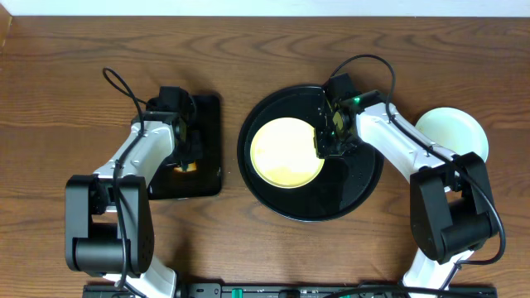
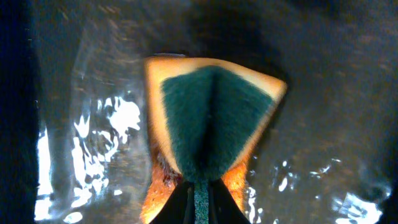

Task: Clean dirty plates on tray and stack at the side
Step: 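Return the sponge to the black rectangular tray with the left gripper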

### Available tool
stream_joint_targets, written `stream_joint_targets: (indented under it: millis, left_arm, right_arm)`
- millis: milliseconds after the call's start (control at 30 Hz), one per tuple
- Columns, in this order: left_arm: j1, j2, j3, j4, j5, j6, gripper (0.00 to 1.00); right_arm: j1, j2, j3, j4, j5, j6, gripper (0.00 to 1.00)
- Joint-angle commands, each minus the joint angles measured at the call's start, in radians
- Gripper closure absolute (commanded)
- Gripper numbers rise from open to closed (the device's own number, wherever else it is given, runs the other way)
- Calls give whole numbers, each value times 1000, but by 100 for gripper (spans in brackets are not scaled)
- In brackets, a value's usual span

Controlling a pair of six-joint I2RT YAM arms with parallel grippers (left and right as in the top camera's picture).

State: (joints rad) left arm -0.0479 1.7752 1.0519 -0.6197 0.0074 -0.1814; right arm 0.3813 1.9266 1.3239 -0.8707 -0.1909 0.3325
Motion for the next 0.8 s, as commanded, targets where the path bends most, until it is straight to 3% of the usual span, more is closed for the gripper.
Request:
stream_joint_targets:
  millis: [0,200,433,567,767]
  left_arm:
    - [-14,21,-6,-8,234,25,92]
    - [2,-61,10,-8,255,54,92]
    - [25,-149,10,-8,111,50,92]
    - [25,-127,-10,-6,111,50,92]
    - [24,-78,-20,-5,111,50,78]
  right_arm:
    - [13,-11,-3,-2,-9,-8,66]
    - [13,-11,-3,-5,-9,-16,66]
    - [13,-11,-3,-5,-8,-16,66]
    - [13,-11,-3,-4,-8,-15,66]
    - [13,-11,-3,-3,-8,-15,65]
